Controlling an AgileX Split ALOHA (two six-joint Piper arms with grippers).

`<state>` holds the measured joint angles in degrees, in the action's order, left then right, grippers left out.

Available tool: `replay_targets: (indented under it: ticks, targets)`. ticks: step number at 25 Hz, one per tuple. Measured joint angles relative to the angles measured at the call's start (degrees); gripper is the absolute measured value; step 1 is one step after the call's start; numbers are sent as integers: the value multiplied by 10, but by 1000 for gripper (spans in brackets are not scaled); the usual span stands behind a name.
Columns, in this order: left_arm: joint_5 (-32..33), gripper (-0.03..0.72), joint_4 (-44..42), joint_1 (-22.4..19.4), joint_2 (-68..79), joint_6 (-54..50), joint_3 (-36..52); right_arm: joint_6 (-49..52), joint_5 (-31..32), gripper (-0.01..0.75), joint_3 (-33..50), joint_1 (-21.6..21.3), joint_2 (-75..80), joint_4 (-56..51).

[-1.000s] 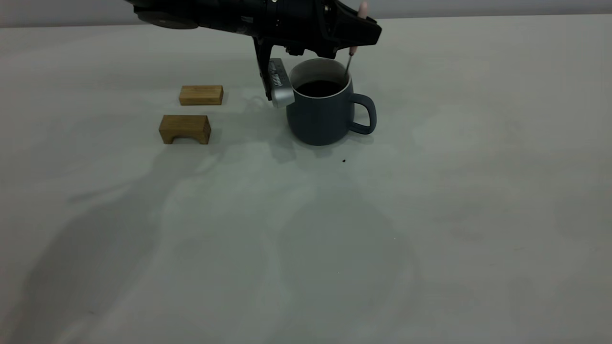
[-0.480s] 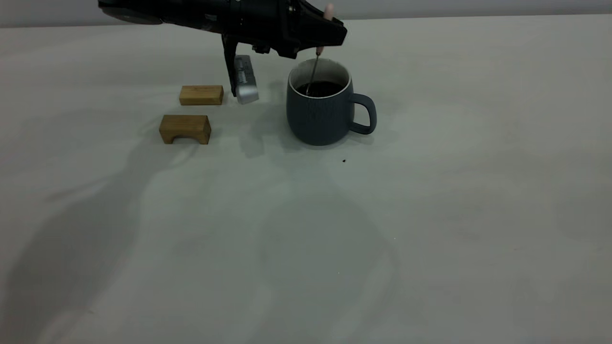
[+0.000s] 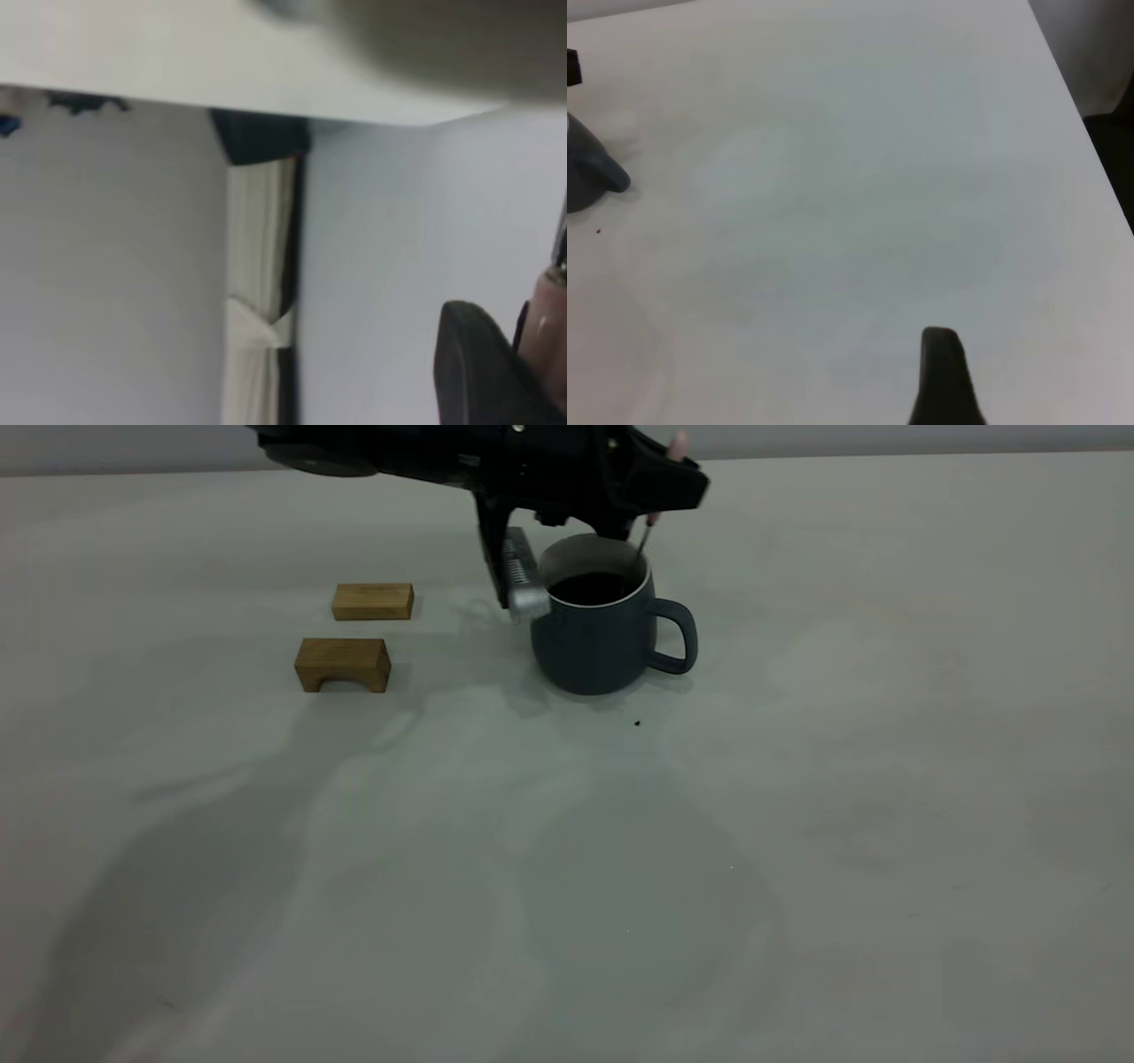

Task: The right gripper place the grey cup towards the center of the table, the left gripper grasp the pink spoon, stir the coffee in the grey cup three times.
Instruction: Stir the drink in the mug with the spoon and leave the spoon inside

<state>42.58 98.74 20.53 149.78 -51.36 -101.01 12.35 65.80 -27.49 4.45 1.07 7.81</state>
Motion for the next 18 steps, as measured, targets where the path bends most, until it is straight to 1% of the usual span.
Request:
replay_targets:
  ticks: [5, 10, 14, 18]
  targets:
    - [53, 125, -43, -5, 0, 0, 0, 0, 0, 574, 0, 0, 0, 0]
    - [86, 125, -88, -38, 0, -1, 0, 0, 0, 574, 0, 0, 0, 0]
    - [80, 125, -88, -61, 0, -1, 0, 0, 0, 574, 0, 0, 0, 0]
    - [37, 125, -42, -58, 0, 1, 0, 0, 0, 574, 0, 0, 0, 0]
